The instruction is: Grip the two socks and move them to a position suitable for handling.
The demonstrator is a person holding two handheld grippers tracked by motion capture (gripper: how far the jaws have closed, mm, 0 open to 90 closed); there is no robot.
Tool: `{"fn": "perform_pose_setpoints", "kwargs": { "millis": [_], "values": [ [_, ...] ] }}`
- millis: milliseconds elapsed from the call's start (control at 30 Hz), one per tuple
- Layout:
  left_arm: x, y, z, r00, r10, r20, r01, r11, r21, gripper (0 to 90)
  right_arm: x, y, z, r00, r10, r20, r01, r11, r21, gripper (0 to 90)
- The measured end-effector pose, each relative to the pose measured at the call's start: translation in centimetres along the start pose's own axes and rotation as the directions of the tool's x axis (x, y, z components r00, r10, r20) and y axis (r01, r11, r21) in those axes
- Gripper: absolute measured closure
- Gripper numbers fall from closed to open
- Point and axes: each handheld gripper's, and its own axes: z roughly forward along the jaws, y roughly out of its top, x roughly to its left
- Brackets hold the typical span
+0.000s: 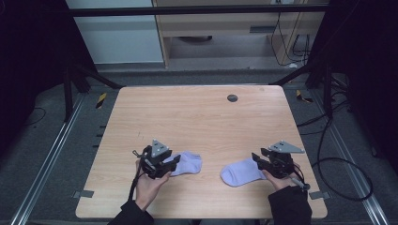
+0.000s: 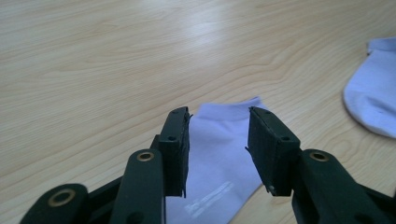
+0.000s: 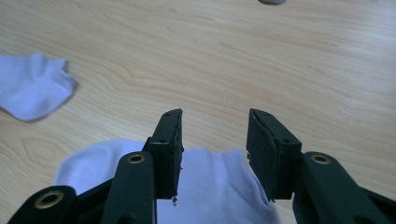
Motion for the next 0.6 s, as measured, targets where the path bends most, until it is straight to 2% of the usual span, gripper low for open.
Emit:
{"fn": "perform_pose_setpoints", "kwargs": {
  "millis": [133,267,467,600],
  "values": [
    [-1.9,0.6,1.3,0.9992,0.027,0.031,-0.027,0.9996,0.010,57.4,-1.0,-0.9,-0.1,0.9996,-0.012,0.026,0.012,1.000,0.019,55.6],
    [-4.0,1.1,2.7,0.9960,0.069,0.058,-0.070,0.9972,0.026,57.1,-1.7,-1.6,0.0,0.9991,0.005,0.042,-0.006,0.999,0.039,55.0],
    [-7.1,1.6,4.9,0.9895,0.077,0.123,-0.082,0.9957,0.042,57.6,-2.4,-2.6,0.4,0.9985,0.011,0.054,-0.015,0.996,0.083,56.2],
    [-9.0,1.6,6.3,0.9839,0.102,0.147,-0.112,0.9921,0.057,57.9,-2.9,-3.1,0.6,0.9982,0.026,0.053,-0.031,0.994,0.103,58.4]
  ]
}}
